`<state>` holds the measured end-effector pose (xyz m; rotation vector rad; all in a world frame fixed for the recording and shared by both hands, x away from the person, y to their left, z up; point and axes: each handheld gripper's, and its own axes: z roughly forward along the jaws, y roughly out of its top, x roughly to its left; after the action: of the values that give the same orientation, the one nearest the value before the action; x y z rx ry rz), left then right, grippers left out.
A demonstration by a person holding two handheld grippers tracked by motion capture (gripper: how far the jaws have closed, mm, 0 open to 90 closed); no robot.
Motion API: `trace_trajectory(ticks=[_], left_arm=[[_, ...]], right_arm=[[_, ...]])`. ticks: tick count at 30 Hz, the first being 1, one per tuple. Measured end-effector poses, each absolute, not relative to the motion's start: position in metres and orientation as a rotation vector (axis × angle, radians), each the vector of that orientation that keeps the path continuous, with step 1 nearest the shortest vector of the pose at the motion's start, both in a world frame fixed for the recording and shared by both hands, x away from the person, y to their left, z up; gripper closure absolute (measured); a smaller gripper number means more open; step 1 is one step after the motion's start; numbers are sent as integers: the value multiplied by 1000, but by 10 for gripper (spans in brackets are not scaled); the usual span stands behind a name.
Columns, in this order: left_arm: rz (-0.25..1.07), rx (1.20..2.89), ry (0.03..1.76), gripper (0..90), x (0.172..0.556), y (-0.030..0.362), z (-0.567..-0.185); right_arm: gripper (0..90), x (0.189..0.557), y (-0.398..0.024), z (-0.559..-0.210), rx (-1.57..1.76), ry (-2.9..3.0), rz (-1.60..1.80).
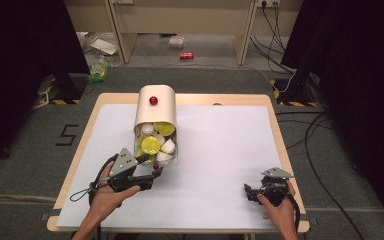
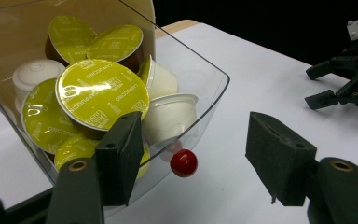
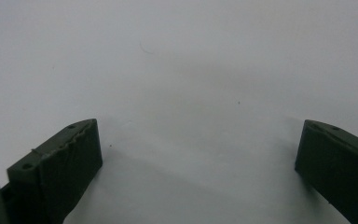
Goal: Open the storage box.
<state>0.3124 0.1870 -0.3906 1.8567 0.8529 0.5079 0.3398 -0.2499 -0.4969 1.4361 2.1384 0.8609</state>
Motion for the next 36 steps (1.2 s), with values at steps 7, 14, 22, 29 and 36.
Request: trace_trajectory(ticks=[7,14,22,29,36], left_arm=[[505,1853,854,362,310,187,-392],[498,1853,856,360,310,187,-392],[504,1838,851,352,311,186,-386],[539,1814,853,348,313,191,-376],[569,1802,875,348,318,193,-374]], right_arm=[[7,340,-250,-497,1436,2138,861],[7,340,-250,-497,1436,2138,861],[7,340,-250,-497,1436,2138,861],[7,340,-250,-497,1436,2138,861],[7,340,-250,-497,1437,2138,861]])
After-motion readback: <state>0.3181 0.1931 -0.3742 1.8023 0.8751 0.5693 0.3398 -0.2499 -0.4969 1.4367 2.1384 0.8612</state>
